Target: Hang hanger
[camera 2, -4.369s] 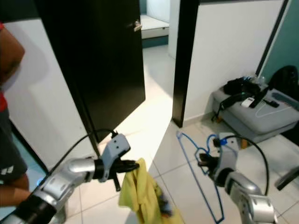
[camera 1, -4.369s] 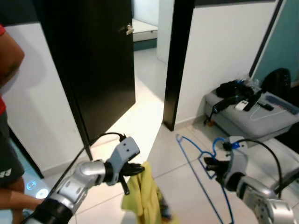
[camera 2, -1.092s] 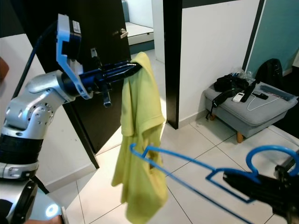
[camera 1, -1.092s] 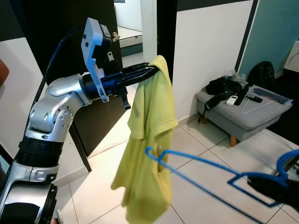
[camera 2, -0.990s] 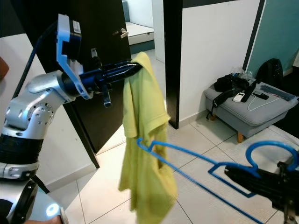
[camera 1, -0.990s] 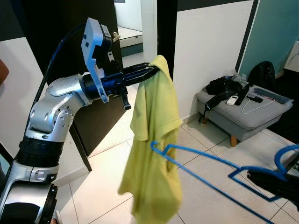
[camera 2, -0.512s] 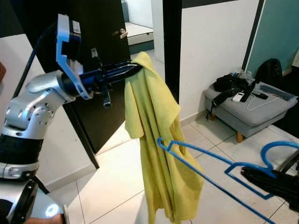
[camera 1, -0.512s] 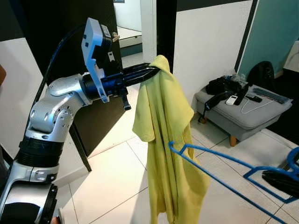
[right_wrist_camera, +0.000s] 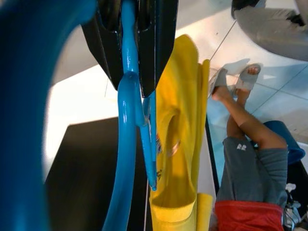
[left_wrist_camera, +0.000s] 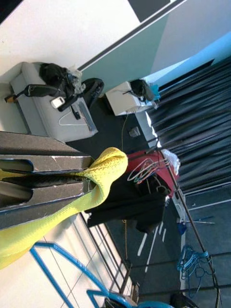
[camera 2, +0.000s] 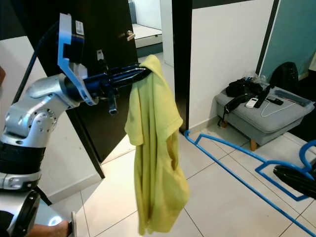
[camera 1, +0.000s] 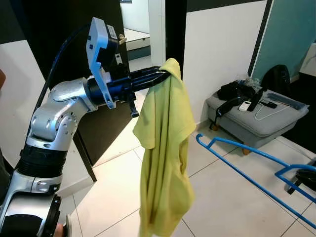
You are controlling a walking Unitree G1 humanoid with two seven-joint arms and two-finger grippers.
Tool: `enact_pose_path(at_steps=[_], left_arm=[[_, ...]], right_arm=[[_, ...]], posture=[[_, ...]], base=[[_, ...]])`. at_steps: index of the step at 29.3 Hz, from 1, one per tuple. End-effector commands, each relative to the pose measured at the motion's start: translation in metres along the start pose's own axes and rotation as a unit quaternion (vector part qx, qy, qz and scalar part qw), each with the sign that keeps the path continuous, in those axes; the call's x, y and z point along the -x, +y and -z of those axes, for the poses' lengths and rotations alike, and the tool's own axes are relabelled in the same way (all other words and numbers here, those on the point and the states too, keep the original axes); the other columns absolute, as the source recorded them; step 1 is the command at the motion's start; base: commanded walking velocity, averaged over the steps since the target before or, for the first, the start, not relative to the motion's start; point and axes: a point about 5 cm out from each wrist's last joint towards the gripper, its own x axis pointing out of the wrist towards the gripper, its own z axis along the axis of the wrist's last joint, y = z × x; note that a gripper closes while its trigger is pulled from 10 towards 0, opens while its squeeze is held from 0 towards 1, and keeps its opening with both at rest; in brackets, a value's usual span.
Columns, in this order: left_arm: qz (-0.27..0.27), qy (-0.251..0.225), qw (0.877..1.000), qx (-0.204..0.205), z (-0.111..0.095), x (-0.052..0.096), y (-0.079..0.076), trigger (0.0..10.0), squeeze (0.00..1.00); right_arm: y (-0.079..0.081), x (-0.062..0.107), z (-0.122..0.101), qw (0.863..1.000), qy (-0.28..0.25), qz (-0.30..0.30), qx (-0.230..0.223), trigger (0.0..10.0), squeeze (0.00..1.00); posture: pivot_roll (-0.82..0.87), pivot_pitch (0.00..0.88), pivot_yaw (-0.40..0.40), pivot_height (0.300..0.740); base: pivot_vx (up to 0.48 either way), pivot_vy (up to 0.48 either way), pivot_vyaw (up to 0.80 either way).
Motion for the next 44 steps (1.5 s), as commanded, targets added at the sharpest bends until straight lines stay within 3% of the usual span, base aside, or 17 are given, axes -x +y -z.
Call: enact_pose_path(at_steps=[1, 9, 23, 35, 44], left_arm=[[0.009, -0.012, 1.000, -0.013, -0.010, -0.003, -0.001, 10.0, 0.00], [0.004, -0.010, 1.000, -0.013, -0.008, -0.003, 0.000, 10.0, 0.00], [0.000, -0.007, 1.000, -0.014, -0.007, -0.001, 0.002, 10.0, 0.00], [0.009, -0.013, 1.000, -0.010, -0.008, -0.005, -0.002, 10.0, 0.00], [0.013, -0.014, 1.000, -0.010, -0.009, -0.006, -0.004, 10.0, 0.00]], right_arm=[[0.001, -0.006, -0.002, 1.000, 0.000, -0.011, 0.012, 10.0, 0.00], [0.006, -0.015, -0.004, 0.999, -0.007, -0.043, 0.005, 10.0, 0.00], [0.011, 0.007, 0.001, 0.997, 0.052, -0.047, -0.020, 10.0, 0.00], [0.022, -0.007, -0.008, 0.994, 0.018, -0.105, -0.022, 10.0, 0.00], [0.012, -0.013, -0.009, 0.998, 0.012, -0.068, 0.006, 10.0, 0.00]], posture=[[-0.12, 0.000, 0.073, 0.740], [-0.11, 0.000, 0.068, 0.740], [-0.12, 0.000, 0.070, 0.740], [-0.12, 0.000, 0.070, 0.740], [-0.12, 0.000, 0.067, 0.740]], base=[[0.000, 0.000, 0.00], [0.000, 0.000, 0.00], [0.000, 0.000, 0.00], [0.000, 0.000, 0.00], [0.000, 0.000, 0.00]])
